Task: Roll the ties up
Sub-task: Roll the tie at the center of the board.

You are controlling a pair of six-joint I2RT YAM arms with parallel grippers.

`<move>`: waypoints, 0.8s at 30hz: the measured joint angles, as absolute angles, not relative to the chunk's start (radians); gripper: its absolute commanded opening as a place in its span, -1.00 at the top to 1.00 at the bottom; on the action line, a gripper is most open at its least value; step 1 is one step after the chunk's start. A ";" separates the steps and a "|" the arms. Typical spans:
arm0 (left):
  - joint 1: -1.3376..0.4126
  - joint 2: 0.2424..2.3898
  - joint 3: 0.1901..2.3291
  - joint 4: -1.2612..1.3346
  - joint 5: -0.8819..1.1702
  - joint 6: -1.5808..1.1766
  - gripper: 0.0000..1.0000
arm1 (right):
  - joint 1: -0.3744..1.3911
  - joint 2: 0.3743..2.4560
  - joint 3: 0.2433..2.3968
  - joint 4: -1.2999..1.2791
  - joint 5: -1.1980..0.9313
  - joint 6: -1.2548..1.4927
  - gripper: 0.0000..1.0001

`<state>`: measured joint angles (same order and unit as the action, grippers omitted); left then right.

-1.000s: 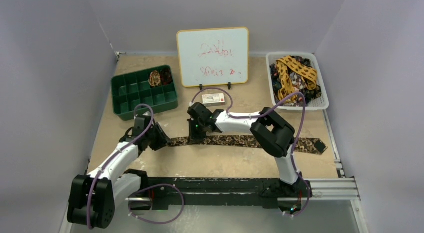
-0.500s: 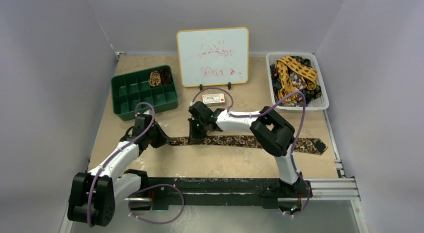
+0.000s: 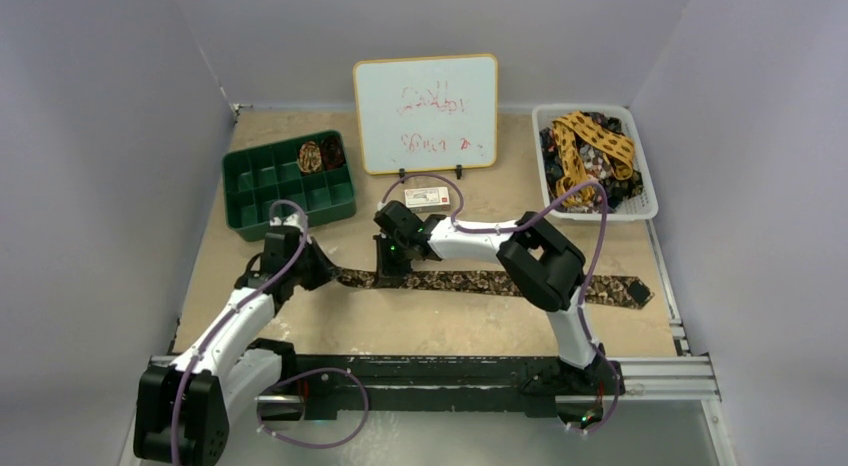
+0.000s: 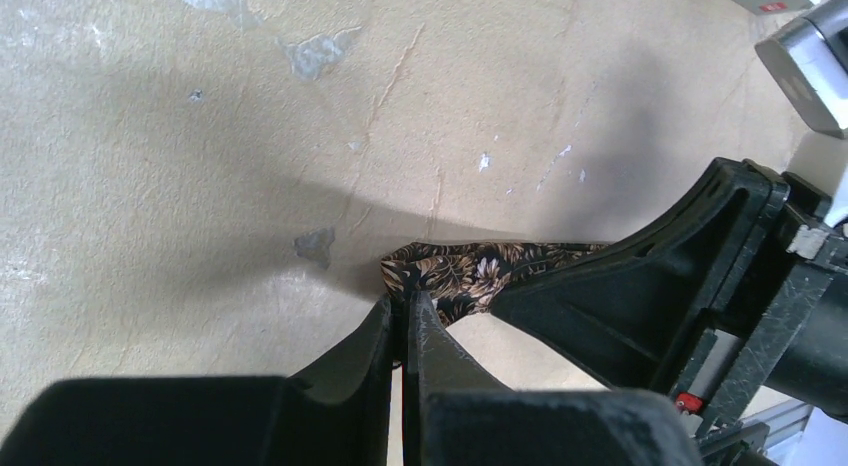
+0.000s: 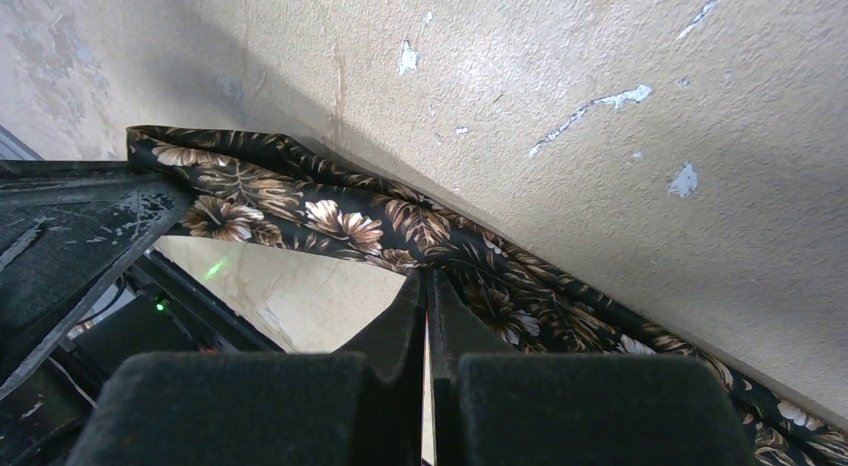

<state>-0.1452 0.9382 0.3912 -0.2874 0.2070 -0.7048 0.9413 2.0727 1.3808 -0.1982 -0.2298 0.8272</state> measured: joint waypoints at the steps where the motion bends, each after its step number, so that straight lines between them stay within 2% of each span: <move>1: -0.146 0.938 0.396 -0.290 0.208 -0.698 1.00 | 0.941 2.074 1.382 -0.198 -0.230 0.827 1.00; 11: -0.272 0.967 0.479 -0.333 0.134 -0.660 1.00 | 0.941 2.068 1.387 -0.202 -0.227 0.812 1.00; 24: -0.297 0.974 0.499 -0.370 0.073 -0.614 1.00 | 0.940 2.006 1.386 -0.174 -0.219 0.800 1.00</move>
